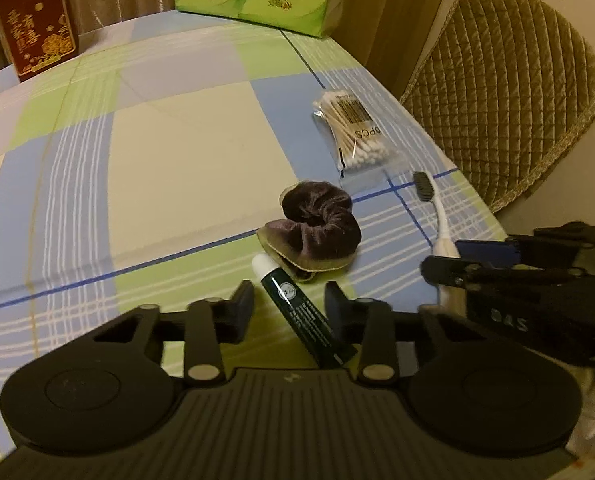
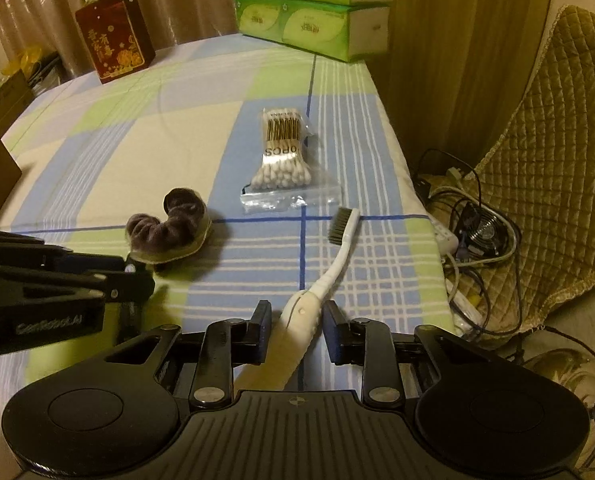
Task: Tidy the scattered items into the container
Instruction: 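Grasp the white toothbrush with the right gripper while the left gripper grasps the green toothpaste tube, then carry the toothbrush and toothpaste tube in both grippers over the box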
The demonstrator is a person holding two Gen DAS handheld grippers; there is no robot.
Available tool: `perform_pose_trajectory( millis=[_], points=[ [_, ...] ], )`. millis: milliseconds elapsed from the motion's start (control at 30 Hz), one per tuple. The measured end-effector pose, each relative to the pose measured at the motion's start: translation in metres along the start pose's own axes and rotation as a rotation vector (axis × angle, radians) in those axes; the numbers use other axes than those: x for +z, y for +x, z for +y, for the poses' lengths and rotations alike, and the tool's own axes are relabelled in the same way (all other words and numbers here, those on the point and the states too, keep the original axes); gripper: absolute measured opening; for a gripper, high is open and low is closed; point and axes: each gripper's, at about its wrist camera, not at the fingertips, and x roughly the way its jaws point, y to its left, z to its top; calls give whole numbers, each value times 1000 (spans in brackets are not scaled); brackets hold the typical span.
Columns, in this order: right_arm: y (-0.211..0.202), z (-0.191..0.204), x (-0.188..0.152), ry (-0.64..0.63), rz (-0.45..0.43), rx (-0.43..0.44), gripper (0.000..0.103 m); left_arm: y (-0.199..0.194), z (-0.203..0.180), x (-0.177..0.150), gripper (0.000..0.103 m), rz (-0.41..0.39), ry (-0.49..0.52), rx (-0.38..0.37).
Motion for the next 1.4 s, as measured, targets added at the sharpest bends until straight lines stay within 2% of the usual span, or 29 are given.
perform_pose_trajectory(
  millis=[167, 500, 600, 633, 700, 733, 767, 800, 833, 867, 1133, 1400],
  points=[
    [-5, -1, -8, -18, -4, 4, 23, -2, 2, -8, 13, 0, 23, 1],
    [-16, 10, -26, -83, 11, -4, 25, -37, 13, -50, 13, 78, 22, 35],
    [-15, 14, -27, -90, 7, -9, 42, -42, 15, -55, 15, 82, -2, 30],
    [-14, 15, -27, -91, 9, -19, 44, -42, 16, -55, 20, 77, -12, 32],
    [-13, 17, -26, -96, 13, -31, 44, -37, 17, -52, 21, 72, -19, 36],
    [-13, 17, -26, -96, 13, -34, 42, -35, 16, -51, 21, 67, -11, 41],
    [-14, 17, -26, -99, 9, -36, 28, -34, 15, -50, 21, 64, 0, 47],
    [-15, 18, -27, -105, 3, -36, 21, -33, 14, -50, 21, 63, 10, 54],
    [-15, 18, -28, -107, 2, -35, 17, -33, 13, -51, 15, 59, 17, 62],
    [-16, 17, -29, -103, 3, -34, 17, -34, 13, -53, 13, 54, 24, 66],
    [-34, 9, -38, 0, 16, -12, 17, -47, 13, -65, 12, 65, 21, 53],
    [-73, 21, -40, 56, -20, 43, 17, -79, 20, -72, 12, 12, 6, 51]
  ],
)
